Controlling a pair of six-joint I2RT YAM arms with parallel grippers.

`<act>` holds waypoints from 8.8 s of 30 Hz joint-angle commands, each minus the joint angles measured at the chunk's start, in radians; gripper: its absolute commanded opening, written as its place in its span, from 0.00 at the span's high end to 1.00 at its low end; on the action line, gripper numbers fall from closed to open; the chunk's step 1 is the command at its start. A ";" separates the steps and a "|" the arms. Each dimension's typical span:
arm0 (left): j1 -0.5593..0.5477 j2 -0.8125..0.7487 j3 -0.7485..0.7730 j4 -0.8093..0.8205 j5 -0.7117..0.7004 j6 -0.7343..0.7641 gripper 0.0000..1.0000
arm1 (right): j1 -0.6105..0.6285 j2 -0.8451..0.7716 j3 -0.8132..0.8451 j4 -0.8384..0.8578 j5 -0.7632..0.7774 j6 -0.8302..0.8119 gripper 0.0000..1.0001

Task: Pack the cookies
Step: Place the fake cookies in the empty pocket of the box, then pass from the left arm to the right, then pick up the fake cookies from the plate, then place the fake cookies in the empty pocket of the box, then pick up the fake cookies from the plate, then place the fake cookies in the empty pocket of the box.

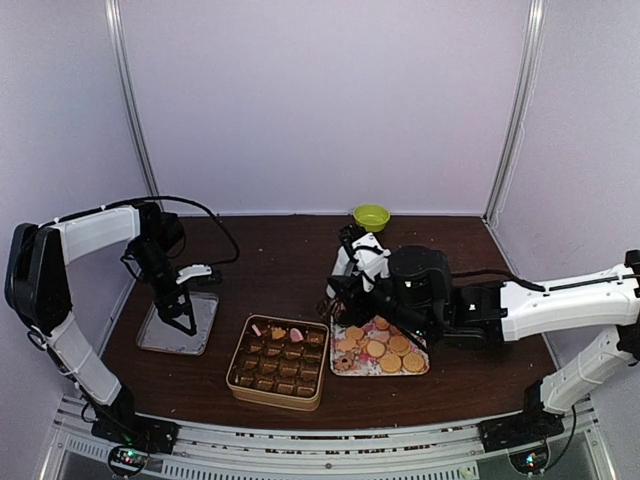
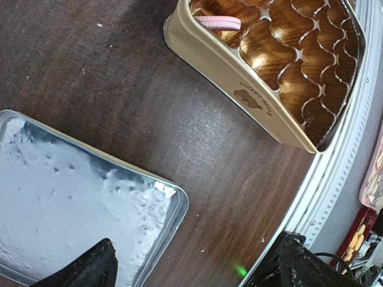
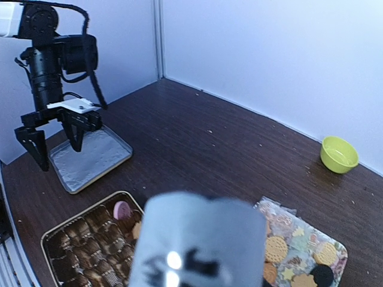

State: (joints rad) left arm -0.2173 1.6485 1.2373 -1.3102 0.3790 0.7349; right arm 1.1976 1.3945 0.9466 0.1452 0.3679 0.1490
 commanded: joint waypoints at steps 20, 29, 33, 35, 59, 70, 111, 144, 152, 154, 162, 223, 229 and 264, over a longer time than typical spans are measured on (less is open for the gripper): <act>-0.033 0.008 0.018 0.001 -0.004 -0.009 0.02 | -0.058 -0.205 -0.252 -0.070 0.095 0.116 0.61; -0.035 0.022 0.034 -0.005 -0.008 -0.011 0.02 | -0.046 -0.247 -0.275 -0.128 0.023 0.144 0.59; -0.036 0.023 0.035 -0.006 -0.011 -0.009 0.02 | -0.044 -0.244 -0.281 -0.139 -0.005 0.150 0.58; -0.037 0.025 0.036 -0.005 -0.012 -0.009 0.02 | -0.041 -0.235 -0.282 -0.142 -0.016 0.155 0.58; -0.037 0.007 0.031 -0.004 -0.029 -0.012 0.02 | -0.035 -0.241 -0.195 -0.123 0.027 0.073 0.90; -0.037 0.007 0.031 -0.004 -0.033 -0.011 0.03 | -0.032 -0.284 -0.213 -0.173 0.007 0.093 0.99; -0.037 0.002 0.019 0.004 -0.039 -0.008 0.02 | -0.033 -0.239 -0.096 -0.082 -0.083 0.075 1.00; -0.037 -0.024 -0.024 0.031 -0.046 -0.013 0.02 | -0.027 0.147 0.134 0.044 -0.107 0.011 0.68; -0.037 -0.024 -0.022 0.025 -0.046 -0.012 0.02 | -0.026 0.120 0.120 0.046 -0.083 0.012 0.66; -0.037 -0.024 -0.022 0.023 -0.048 -0.011 0.02 | -0.026 0.092 0.106 0.036 -0.060 0.009 0.66; -0.037 -0.022 -0.014 0.021 -0.051 -0.010 0.02 | -0.046 -0.081 -0.060 -0.024 0.048 0.016 0.65; -0.037 -0.010 0.021 -0.004 -0.052 -0.016 0.02 | -0.128 -0.318 -0.381 -0.126 0.135 0.123 0.60; -0.037 -0.009 0.017 -0.006 -0.053 -0.014 0.02 | -0.118 -0.319 -0.363 -0.110 0.133 0.125 0.75; 0.010 -0.052 -0.056 0.028 -0.069 -0.009 0.02 | 0.071 0.305 0.409 -0.021 -0.221 -0.059 0.85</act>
State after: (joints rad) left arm -0.2161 1.6306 1.1965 -1.2984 0.3088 0.7235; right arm 1.2598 1.6306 1.2598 0.1013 0.2237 0.1249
